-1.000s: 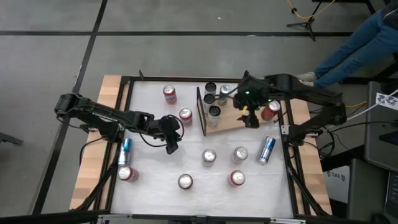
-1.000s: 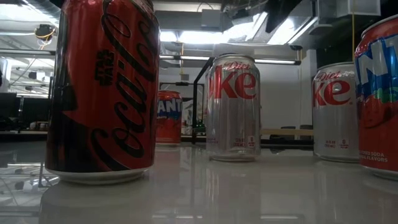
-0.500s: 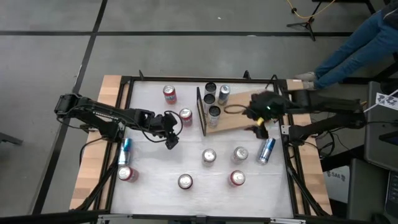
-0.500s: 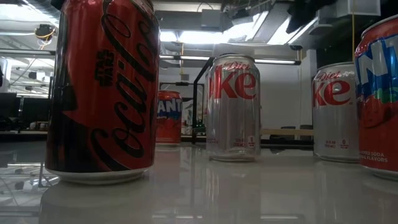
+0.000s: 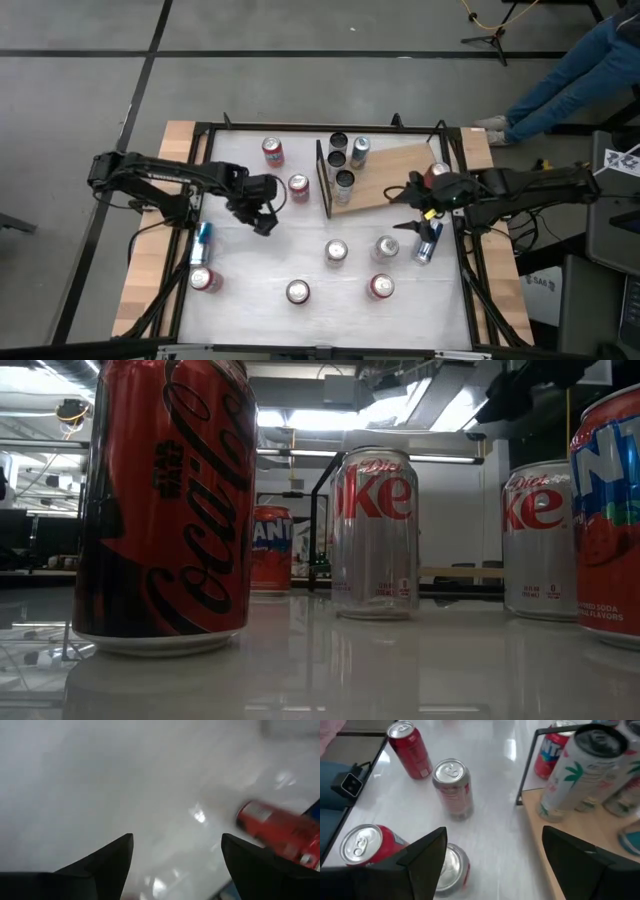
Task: Place canned beverage on shelf
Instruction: Put the left blue white soda can on the shelf aligned with the other blue white soda can
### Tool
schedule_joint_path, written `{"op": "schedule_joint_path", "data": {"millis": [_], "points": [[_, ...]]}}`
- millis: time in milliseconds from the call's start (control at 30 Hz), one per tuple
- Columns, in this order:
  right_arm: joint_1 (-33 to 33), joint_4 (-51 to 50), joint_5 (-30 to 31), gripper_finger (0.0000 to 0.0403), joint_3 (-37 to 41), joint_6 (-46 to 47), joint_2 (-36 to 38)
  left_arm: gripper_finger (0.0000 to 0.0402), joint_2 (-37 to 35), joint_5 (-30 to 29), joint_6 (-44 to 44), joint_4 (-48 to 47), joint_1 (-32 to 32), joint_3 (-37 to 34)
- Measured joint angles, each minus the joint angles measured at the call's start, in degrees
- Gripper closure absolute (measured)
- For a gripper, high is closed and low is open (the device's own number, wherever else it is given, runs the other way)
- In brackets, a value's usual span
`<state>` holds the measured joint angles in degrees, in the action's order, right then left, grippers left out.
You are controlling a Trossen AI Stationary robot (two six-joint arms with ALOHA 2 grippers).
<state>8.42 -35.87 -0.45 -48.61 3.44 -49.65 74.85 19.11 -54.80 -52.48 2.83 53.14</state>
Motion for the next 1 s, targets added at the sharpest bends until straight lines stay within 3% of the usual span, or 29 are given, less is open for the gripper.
{"op": "schedule_joint_path", "data": {"millis": [233,433,700,1000], "points": [[0.7,2.5,0.0,0.0086,1.9,0.7,-1.2,0.0105,0.0,-3.0,-11.0,-16.8,-7.4,2.4],[0.7,3.1,-0.1,0.0086,1.9,1.4,-2.3,0.0105,0.1,-3.7,-23.1,-22.1,-16.2,0.3],[0.7,3.3,-0.1,0.0086,1.9,2.4,-3.8,0.0105,0.1,-5.1,-37.3,-23.2,-25.5,-4.5],[0.7,6.1,-0.1,0.0086,1.9,2.5,-4.6,0.0105,0.1,-6.1,-45.4,-20.7,-29.3,-10.6]]}}
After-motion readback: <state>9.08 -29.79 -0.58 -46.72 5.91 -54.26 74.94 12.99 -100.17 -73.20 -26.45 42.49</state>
